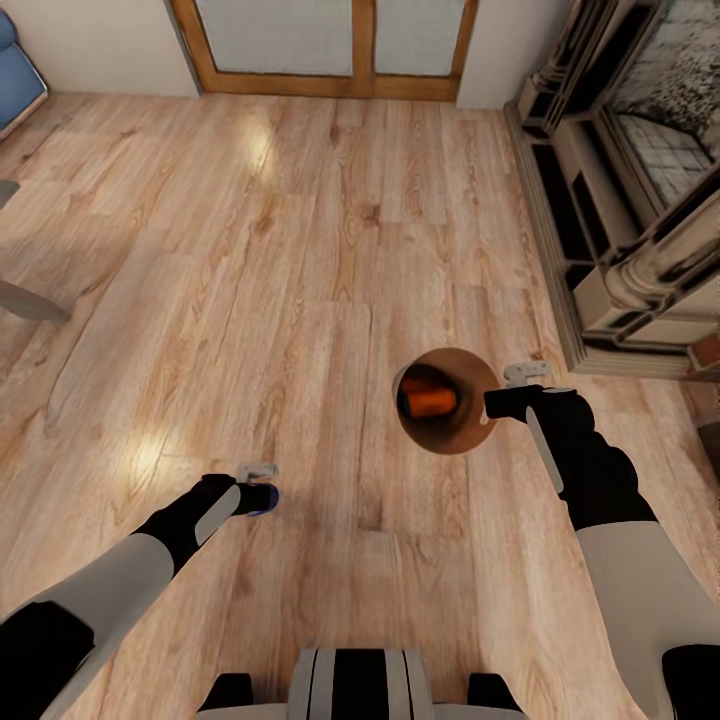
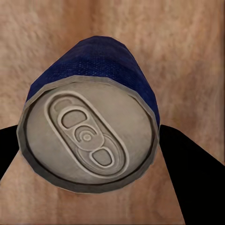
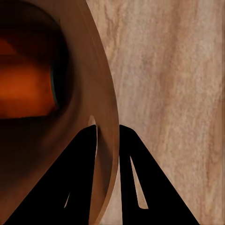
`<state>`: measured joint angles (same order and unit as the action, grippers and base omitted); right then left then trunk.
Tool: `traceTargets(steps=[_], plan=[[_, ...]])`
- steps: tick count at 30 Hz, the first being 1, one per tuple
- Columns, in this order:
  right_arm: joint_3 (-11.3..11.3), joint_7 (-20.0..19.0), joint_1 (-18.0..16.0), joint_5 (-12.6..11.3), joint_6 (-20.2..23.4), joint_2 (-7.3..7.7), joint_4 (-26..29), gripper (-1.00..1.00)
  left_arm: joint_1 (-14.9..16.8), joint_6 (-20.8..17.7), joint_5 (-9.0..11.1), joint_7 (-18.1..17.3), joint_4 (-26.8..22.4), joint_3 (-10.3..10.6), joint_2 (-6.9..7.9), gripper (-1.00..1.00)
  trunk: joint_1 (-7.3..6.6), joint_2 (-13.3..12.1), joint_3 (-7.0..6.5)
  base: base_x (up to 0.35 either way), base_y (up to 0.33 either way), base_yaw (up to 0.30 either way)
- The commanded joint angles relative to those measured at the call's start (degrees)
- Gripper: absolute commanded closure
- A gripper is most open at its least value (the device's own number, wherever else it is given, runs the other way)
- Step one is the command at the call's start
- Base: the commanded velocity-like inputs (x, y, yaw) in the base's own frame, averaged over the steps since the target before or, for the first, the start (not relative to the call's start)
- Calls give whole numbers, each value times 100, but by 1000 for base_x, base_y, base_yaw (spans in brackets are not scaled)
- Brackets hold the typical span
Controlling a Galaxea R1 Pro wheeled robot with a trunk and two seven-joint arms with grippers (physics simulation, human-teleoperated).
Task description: Put the three can of soda from the living room inside the tash can in the kitchen.
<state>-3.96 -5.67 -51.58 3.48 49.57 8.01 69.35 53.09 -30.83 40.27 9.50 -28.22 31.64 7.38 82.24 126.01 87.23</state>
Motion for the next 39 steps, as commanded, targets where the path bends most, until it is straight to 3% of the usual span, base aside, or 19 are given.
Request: traceTargets(steps=[1,20,24,27,32,39], plan=[[0,-30,-1,-75,1,-1,-8,100,0,-1,-2,0,0,1,0,100,-23,-41,-19,0,0,0],[-19,-36,12,-80,7,-15,-65,100,7,-249,42,-72,-15,2,9,100,-440,-803,-360,0,0,0],[-130,-44,15,-83,17,-71,-92,100,24,-754,53,-92,-398,-28,34,100,-528,-964,-432,0,0,0],[-231,-46,16,-84,51,-104,-100,100,27,-1336,58,-89,-963,-145,54,100,-594,-1084,-486,0,0,0],[-316,-47,16,-85,150,-153,-97,100,33,-2139,39,-59,-1654,-635,85,100,-704,-1285,-575,0,0,0],[-336,-55,11,-78,619,-173,-81,100,47,-2486,12,-39,-1987,-873,237,100,-857,-1566,-701,0,0,0]])
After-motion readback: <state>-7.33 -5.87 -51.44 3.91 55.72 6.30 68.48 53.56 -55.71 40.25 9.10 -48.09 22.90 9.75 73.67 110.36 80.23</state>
